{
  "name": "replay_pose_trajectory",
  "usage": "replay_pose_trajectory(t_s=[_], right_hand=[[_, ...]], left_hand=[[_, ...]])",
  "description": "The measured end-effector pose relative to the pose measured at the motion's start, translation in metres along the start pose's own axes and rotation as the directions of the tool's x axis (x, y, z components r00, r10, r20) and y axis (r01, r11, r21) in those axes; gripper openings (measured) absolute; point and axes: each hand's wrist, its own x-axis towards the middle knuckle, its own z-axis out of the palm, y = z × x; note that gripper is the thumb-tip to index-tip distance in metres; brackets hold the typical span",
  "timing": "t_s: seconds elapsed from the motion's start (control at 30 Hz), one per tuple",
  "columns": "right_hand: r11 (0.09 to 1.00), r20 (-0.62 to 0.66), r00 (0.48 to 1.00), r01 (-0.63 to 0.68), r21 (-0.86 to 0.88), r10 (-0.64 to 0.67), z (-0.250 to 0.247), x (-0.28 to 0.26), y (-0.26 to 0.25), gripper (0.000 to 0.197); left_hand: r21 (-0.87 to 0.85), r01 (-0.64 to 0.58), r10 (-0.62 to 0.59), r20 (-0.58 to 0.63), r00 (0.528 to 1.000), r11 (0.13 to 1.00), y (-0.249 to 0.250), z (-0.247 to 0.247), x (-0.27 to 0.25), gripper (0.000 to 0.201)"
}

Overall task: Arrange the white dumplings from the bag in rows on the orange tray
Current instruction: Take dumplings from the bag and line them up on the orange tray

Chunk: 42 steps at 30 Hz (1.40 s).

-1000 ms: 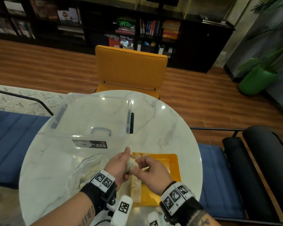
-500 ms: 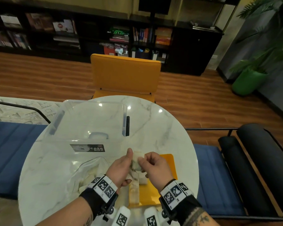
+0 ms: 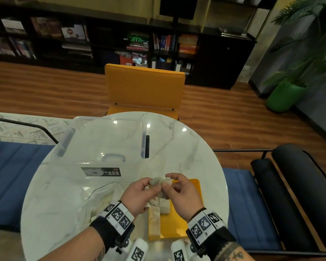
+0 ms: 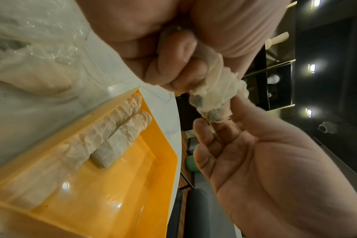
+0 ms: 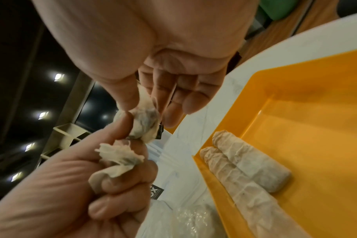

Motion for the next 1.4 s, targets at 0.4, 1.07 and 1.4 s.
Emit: replay_pose_trajectory(t_s=[0.4, 1.07, 1.4], right_hand=[[0.916, -0.005, 0.997, -0.068, -0.394, 0.072, -0.026, 0.014, 0.022, 0.009], [0.558, 0.160, 0.933, -0.051, -0.828, 0.323, 0.010, 0.051, 0.058, 0.013], [0.488, 0.116, 0.950, -0.042, -0.872, 0.289, 0.013, 0.056, 0.053, 0.015]], left_hand=[[-0.066, 0.092, -0.100, -0.123, 0.987, 0.994, -0.025, -0.023, 0.009, 0.021], [-0.221, 0.120, -0.153, -0.139, 0.978, 0.968, -0.031, -0.037, 0.014, 0.020], [-0.241, 0.145, -0.173, -0.099, 0.980, 0.960, -0.033, -0.036, 0.017, 0.017]])
